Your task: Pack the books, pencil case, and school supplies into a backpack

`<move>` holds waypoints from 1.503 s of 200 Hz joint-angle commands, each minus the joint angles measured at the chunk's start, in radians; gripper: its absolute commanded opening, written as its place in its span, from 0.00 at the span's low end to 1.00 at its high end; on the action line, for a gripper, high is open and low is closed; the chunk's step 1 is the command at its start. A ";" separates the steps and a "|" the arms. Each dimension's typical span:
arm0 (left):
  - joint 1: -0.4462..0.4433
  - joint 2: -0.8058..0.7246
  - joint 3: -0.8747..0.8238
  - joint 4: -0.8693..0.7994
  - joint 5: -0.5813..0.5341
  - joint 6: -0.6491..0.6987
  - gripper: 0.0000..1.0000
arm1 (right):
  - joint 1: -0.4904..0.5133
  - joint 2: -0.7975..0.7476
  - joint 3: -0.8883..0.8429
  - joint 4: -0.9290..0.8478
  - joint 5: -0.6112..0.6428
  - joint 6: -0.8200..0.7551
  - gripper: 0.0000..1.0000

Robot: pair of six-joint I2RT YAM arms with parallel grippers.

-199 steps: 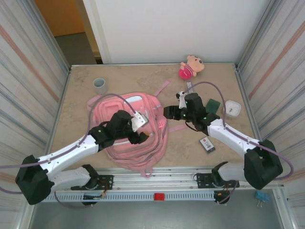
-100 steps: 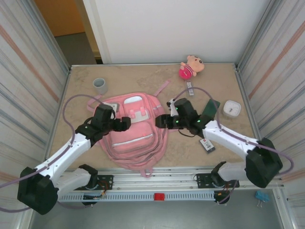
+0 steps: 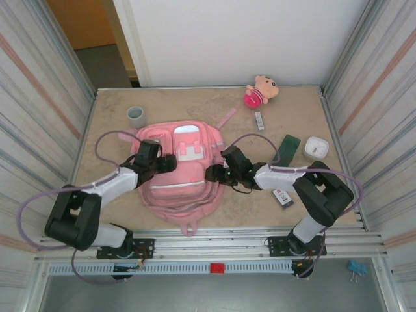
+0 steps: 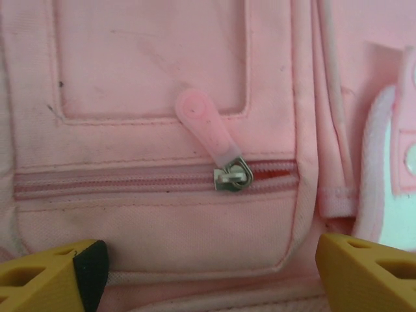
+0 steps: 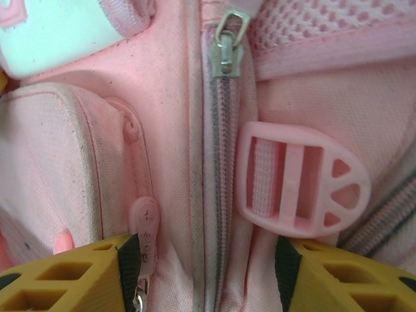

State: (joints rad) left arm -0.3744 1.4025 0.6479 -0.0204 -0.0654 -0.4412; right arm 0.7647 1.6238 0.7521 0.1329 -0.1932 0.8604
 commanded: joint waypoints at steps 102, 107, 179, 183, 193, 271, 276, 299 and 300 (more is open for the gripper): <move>-0.006 -0.323 0.244 -0.503 0.508 0.978 0.85 | -0.113 -0.291 0.044 -0.042 -0.201 -0.291 0.62; -0.009 -0.332 0.248 -0.533 0.526 1.030 0.85 | -0.113 -0.300 0.039 -0.043 -0.209 -0.294 0.62; -0.228 -0.192 0.135 -0.525 0.192 1.396 0.89 | -0.100 -0.346 -0.032 -0.011 -0.163 -0.294 0.62; -0.230 -0.181 0.137 -0.513 0.189 1.394 0.89 | -0.098 -0.345 -0.034 -0.010 -0.162 -0.293 0.62; -0.230 -0.153 0.144 -0.497 0.175 1.393 0.89 | -0.094 -0.344 -0.034 -0.010 -0.158 -0.297 0.62; -0.250 -0.070 0.105 -0.424 0.116 1.371 0.92 | -0.089 -0.352 -0.037 -0.015 -0.143 -0.325 0.63; -0.254 -0.053 0.107 -0.417 0.081 1.366 0.90 | -0.092 -0.353 -0.037 -0.014 -0.144 -0.327 0.63; -0.268 0.000 0.138 -0.407 -0.023 1.326 0.73 | -0.102 -0.368 -0.047 -0.004 -0.154 -0.329 0.63; -0.268 0.000 0.139 -0.406 -0.021 1.323 0.72 | -0.103 -0.368 -0.047 -0.004 -0.154 -0.328 0.63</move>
State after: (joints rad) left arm -0.6315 1.3586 0.7712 -0.4515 0.0265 0.9062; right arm 0.6724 1.2930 0.7208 0.1112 -0.3450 0.5632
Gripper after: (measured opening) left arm 0.799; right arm 0.627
